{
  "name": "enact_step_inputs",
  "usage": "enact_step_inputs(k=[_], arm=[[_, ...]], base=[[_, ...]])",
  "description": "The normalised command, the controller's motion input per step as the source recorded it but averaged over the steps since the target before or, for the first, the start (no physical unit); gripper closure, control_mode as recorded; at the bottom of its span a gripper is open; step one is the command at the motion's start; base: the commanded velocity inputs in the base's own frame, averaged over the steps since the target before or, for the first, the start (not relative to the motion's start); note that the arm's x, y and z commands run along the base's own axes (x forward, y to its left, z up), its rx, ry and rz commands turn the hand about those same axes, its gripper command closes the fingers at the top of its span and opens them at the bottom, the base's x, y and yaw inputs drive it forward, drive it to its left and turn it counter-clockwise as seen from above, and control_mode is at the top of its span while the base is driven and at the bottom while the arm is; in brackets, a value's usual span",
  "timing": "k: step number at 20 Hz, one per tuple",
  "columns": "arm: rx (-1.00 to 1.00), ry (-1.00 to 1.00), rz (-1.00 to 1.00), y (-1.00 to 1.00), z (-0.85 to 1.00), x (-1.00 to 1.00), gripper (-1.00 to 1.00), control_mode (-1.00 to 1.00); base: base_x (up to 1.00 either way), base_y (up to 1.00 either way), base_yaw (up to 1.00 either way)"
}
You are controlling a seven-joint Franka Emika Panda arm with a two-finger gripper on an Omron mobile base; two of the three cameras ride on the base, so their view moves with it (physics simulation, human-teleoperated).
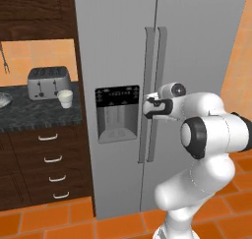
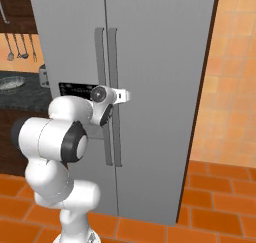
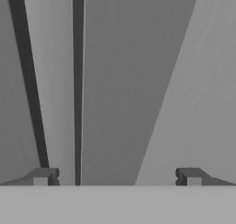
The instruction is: Grab a lemon wedge from the fridge and one ice cube from the ice bowl, and put them in the glass of lemonade.
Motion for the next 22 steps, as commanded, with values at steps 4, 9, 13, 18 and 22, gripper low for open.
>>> enact_step_inputs(k=[4, 9, 13, 18, 22], arm=[[0.00, 0.00, 0.02, -0.11, -0.02, 0.25, -1.00, -1.00], [0.00, 0.00, 0.00, -0.12, 0.00, 0.13, -1.00, -1.00], [0.00, 0.00, 0.00, 0.00, -0.03, 0.27, 1.00, -1.00], [0.00, 0.00, 0.00, 0.00, 0.00, 0.00, 1.00, -1.00], [0.00, 0.00, -0.08, -0.17, 0.00, -0.31, 1.00, -1.00]], base=[[0.00, 0.00, 0.00], [0.00, 0.00, 0.00], [0.00, 0.00, 0.00], [0.00, 0.00, 0.00], [0.00, 0.00, 0.00]])
